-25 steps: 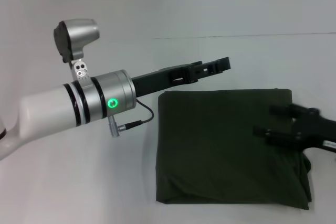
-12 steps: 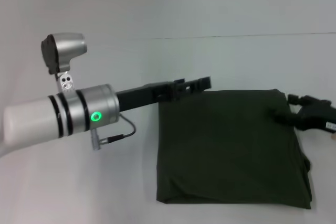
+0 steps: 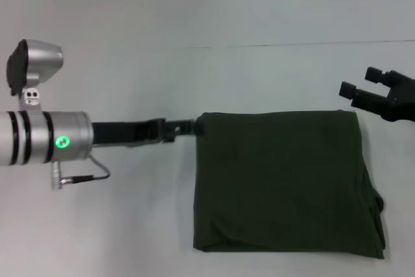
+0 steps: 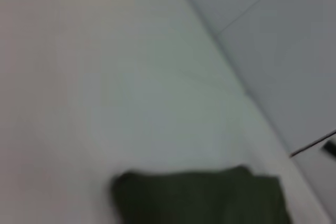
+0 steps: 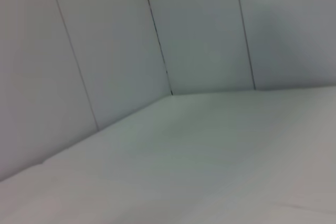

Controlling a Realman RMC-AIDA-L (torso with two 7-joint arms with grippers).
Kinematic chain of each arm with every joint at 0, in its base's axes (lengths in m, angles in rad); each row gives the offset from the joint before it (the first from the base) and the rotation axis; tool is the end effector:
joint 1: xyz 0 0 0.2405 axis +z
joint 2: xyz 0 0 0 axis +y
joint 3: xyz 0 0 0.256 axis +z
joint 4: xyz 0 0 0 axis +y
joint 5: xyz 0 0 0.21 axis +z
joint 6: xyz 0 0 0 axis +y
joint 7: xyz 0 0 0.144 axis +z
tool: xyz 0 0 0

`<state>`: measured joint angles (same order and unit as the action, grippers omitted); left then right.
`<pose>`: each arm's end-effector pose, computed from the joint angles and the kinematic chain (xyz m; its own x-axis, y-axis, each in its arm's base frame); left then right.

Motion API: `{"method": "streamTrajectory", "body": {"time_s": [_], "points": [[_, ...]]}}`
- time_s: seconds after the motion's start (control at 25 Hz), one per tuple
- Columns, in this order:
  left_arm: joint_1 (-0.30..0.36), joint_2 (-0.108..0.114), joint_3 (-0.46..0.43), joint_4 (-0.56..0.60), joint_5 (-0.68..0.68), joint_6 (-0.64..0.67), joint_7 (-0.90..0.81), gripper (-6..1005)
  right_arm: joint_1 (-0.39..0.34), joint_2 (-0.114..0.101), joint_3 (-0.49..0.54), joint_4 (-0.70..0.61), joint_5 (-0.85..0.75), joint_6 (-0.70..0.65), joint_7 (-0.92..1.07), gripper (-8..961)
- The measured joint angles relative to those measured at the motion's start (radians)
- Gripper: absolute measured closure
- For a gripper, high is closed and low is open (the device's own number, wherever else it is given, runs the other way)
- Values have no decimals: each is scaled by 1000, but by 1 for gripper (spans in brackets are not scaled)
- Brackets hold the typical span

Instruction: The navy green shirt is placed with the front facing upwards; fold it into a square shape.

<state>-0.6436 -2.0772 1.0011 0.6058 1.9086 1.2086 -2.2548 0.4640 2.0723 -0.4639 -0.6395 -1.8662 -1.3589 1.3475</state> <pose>-0.2312 0.3769 -0.0408 0.3063 0.8522 0.4243 0.9235 -0.3741 0.0847 0.3117 0.3460 0.0468 0.6490 -0.3081 -0.6956 -0.6958 -0.6102 -0.3789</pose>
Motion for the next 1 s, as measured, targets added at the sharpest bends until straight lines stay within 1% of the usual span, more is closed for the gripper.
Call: {"method": "streamTrajectory", "body": {"time_s": [0.12,0.2,0.36,0.6,0.68,0.72,0.84,1.0], "points": [[-4,4,-9,18,109,27,-103,61,-4,-1,0,-9,5,-6,-3,69],[-7,3,-9,16,130,39,-127,61,-4,1,0,-9,5,-6,-9,69],[-8,-7,-7,6,137,44,-150,62,-4,4,-1,-9,6,-7,-21,69],[-25,-17,7,-44,139,18,-156,62,3,5,-4,-9,7,-12,-23,70],[-33,-28,10,-62,139,15,-153,62,4,5,-4,-9,7,-14,-24,70],[-33,-28,10,-62,139,15,-153,62,5,4,-3,-9,7,-16,-24,71],[-43,-38,18,-81,140,10,-152,61,5,3,-2,-9,7,-17,-24,71],[-58,-54,21,-92,141,4,-151,61,5,1,-1,-9,7,-17,-24,70]]}}
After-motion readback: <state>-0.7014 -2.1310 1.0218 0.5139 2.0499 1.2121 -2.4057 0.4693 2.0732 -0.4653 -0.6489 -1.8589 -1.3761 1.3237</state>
